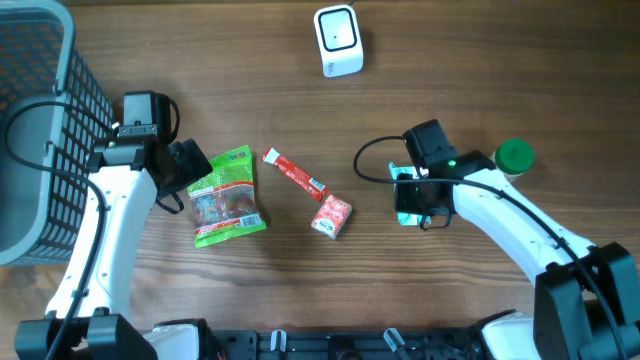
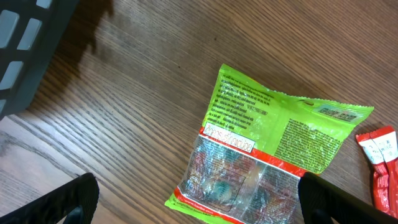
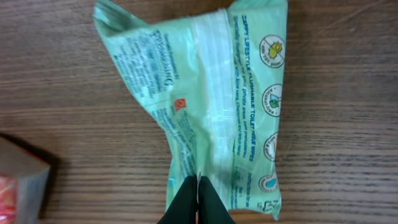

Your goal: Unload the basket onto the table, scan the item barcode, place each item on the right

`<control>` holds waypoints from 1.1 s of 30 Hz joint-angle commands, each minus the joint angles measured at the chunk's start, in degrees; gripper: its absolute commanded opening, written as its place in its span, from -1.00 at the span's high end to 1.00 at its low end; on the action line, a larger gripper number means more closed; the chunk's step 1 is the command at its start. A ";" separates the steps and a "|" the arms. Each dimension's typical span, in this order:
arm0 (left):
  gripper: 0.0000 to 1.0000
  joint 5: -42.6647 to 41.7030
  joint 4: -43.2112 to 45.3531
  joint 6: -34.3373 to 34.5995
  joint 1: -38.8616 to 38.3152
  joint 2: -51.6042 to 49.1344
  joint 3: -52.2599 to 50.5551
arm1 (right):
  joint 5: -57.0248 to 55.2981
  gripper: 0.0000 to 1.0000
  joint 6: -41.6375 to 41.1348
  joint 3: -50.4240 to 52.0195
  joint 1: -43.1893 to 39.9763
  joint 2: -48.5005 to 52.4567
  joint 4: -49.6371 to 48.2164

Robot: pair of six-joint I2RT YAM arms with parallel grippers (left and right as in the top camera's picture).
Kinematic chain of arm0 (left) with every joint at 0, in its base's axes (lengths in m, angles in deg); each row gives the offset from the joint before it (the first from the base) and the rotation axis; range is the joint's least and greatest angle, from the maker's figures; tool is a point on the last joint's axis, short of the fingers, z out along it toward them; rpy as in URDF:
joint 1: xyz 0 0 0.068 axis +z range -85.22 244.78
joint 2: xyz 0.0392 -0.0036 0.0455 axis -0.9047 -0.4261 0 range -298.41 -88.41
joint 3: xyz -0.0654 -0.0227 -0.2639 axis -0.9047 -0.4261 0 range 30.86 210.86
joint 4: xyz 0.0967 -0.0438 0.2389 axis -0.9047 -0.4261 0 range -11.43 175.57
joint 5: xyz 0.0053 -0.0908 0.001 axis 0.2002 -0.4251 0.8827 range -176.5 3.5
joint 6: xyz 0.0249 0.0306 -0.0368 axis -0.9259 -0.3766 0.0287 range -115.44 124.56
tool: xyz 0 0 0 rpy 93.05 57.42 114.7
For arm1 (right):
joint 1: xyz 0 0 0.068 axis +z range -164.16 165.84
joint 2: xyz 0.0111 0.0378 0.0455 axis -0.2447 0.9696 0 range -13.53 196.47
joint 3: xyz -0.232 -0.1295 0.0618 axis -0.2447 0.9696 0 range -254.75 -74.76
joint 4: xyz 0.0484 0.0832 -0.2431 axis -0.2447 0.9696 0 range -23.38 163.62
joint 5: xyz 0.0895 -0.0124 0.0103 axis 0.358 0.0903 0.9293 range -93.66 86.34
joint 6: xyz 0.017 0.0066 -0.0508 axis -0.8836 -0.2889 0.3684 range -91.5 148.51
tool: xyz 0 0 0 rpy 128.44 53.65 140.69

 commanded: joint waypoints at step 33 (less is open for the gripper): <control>-1.00 -0.11 -0.02 -0.46 0.24 0.20 0.79 | -6.75 0.91 7.98 -4.61 -0.20 -4.50 12.28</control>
